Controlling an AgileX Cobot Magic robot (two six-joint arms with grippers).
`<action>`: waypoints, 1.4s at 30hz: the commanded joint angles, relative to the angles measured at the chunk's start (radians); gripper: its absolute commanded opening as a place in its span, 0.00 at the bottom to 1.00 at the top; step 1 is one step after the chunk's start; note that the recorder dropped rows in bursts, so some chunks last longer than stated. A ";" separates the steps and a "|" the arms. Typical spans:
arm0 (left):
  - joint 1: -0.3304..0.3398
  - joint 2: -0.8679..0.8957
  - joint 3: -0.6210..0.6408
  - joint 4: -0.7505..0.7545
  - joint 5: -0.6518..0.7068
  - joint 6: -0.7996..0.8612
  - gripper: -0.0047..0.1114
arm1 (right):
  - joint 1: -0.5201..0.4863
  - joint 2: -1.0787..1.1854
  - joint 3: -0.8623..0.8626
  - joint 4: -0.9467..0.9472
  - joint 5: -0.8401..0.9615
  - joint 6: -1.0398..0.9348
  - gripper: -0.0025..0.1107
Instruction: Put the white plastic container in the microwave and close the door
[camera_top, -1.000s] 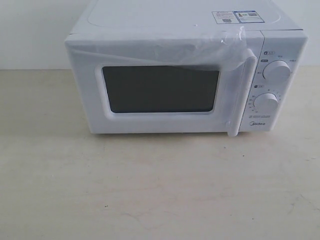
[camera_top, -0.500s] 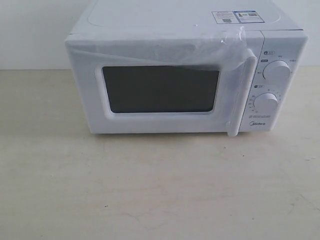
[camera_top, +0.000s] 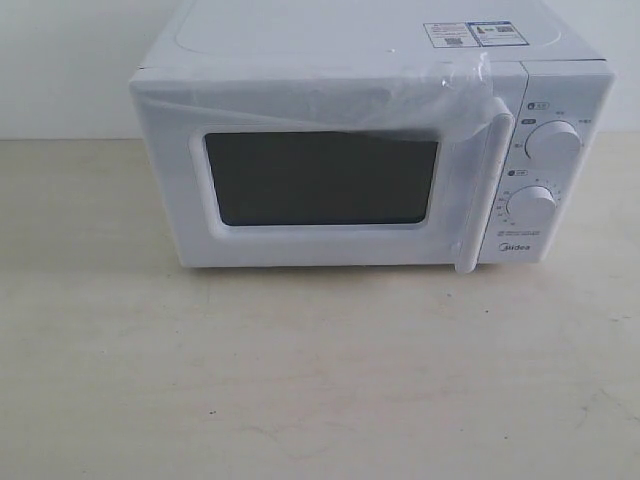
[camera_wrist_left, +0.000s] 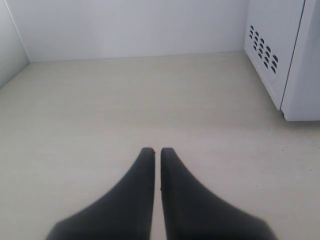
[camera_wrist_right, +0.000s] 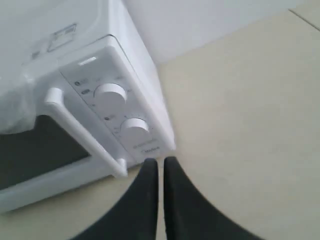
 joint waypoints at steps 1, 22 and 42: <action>0.003 -0.002 0.004 0.003 -0.011 -0.008 0.08 | -0.134 0.002 0.081 -0.081 -0.552 -0.098 0.02; 0.003 -0.002 0.004 0.003 -0.013 -0.008 0.08 | -0.771 0.000 0.364 -0.152 -1.345 0.069 0.02; 0.003 -0.002 0.004 0.003 -0.013 -0.008 0.08 | -0.771 -0.094 0.441 0.228 -1.410 -0.120 0.02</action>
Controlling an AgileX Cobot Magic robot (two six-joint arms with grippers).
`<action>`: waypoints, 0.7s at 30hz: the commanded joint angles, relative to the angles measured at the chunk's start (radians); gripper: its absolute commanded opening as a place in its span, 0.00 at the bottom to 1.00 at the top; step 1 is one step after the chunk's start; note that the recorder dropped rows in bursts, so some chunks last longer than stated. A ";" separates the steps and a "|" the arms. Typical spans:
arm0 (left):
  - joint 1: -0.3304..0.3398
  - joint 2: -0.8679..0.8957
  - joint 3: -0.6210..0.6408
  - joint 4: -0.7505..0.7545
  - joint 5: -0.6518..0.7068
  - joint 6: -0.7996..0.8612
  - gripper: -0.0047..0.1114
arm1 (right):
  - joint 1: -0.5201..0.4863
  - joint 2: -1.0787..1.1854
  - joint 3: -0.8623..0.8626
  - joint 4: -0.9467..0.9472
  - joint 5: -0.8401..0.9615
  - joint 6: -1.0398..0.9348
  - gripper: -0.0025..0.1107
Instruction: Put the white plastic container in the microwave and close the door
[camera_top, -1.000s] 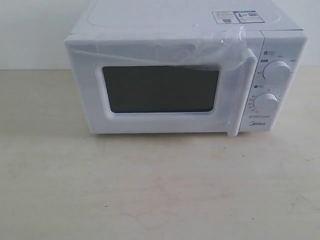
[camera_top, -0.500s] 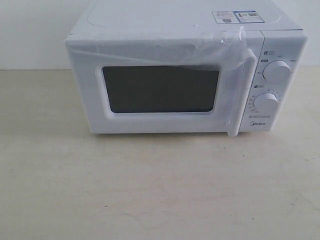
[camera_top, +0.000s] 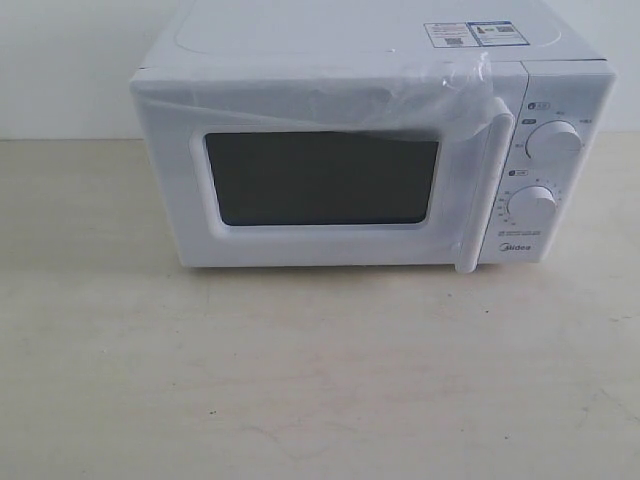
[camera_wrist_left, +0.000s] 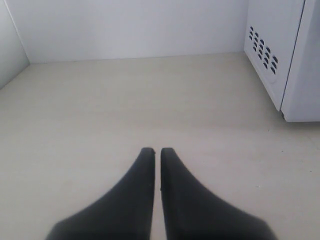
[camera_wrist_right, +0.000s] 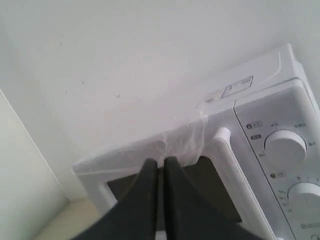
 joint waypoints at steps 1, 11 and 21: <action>0.003 -0.002 0.004 0.003 -0.010 -0.008 0.08 | -0.002 -0.072 0.038 0.292 0.003 -0.263 0.02; 0.003 -0.002 0.004 0.003 -0.010 -0.008 0.08 | -0.002 -0.204 0.115 0.603 0.132 -0.700 0.02; 0.003 -0.002 0.004 0.003 -0.010 -0.008 0.08 | -0.002 -0.219 0.115 1.019 0.469 -1.403 0.02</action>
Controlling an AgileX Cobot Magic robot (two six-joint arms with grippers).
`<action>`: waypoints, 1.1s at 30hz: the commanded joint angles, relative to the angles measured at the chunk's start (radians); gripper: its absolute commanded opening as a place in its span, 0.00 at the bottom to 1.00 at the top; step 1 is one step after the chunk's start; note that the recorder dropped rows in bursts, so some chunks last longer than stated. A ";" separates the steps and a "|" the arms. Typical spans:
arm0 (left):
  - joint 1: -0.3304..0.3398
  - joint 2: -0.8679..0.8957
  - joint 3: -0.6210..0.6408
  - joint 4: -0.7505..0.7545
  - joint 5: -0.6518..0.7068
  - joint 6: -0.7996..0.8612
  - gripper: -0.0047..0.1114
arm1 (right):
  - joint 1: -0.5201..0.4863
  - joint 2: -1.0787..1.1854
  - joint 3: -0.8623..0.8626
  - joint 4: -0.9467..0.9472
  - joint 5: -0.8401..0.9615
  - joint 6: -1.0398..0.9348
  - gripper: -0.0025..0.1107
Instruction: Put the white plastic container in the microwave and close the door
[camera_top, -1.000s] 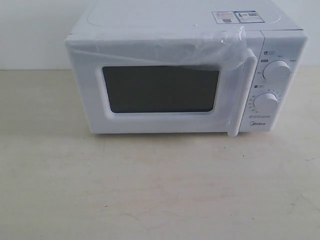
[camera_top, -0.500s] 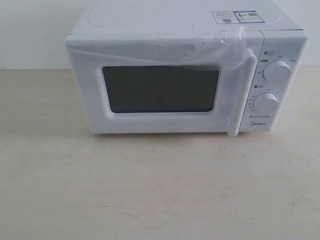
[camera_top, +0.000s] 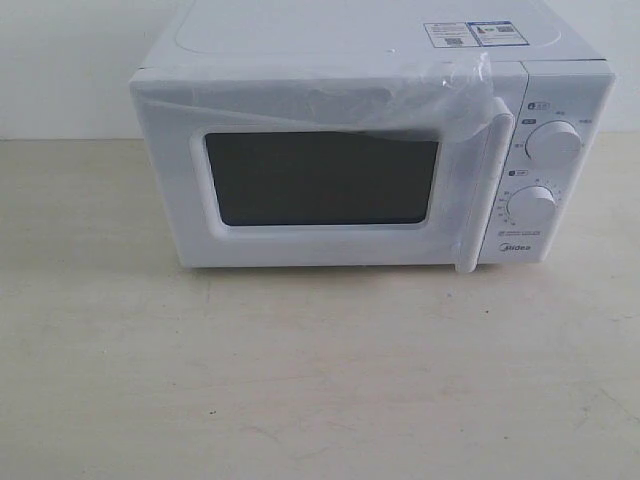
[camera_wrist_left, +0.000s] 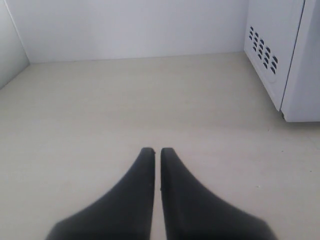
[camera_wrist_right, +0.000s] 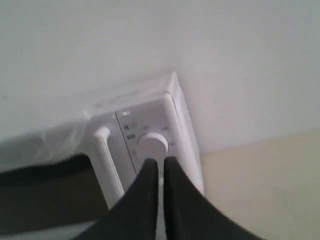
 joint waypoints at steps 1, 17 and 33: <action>0.003 -0.002 0.004 0.003 -0.010 -0.008 0.08 | -0.002 -0.010 0.006 0.046 0.191 -0.199 0.02; 0.003 -0.002 0.004 0.003 -0.010 -0.008 0.08 | -0.002 -0.008 0.006 0.020 0.392 -0.197 0.02; 0.003 -0.002 0.004 0.003 -0.010 -0.008 0.08 | -0.002 -0.010 0.006 0.033 0.395 -0.195 0.02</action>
